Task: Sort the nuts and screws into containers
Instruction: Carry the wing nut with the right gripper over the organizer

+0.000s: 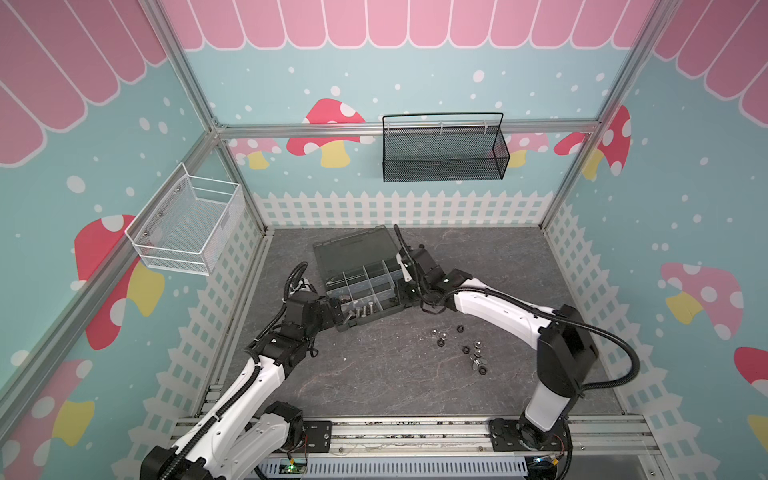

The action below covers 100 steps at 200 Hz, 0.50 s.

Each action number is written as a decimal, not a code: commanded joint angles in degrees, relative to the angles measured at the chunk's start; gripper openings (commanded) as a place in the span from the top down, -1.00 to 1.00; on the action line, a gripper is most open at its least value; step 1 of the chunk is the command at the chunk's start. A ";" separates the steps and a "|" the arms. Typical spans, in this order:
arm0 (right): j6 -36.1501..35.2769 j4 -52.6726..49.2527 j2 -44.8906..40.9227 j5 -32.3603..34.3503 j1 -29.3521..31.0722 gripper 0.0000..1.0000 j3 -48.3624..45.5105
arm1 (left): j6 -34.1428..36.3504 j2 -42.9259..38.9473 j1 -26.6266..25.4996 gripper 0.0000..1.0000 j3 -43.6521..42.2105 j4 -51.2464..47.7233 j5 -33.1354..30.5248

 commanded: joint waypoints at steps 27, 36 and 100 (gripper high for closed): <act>-6.28 0.79 16.27 -5.42 4.09 1.00 19.22 | -3.01 -2.01 -0.06 -0.99 -1.00 -1.93 -0.44; -6.99 0.46 18.67 -5.96 4.50 1.00 22.15 | -3.05 -2.21 -0.06 -0.99 -1.13 -2.34 -0.89; -9.24 -0.84 29.55 -6.22 5.65 1.00 34.24 | -2.56 -2.57 -0.06 -0.99 -1.16 -3.87 -1.84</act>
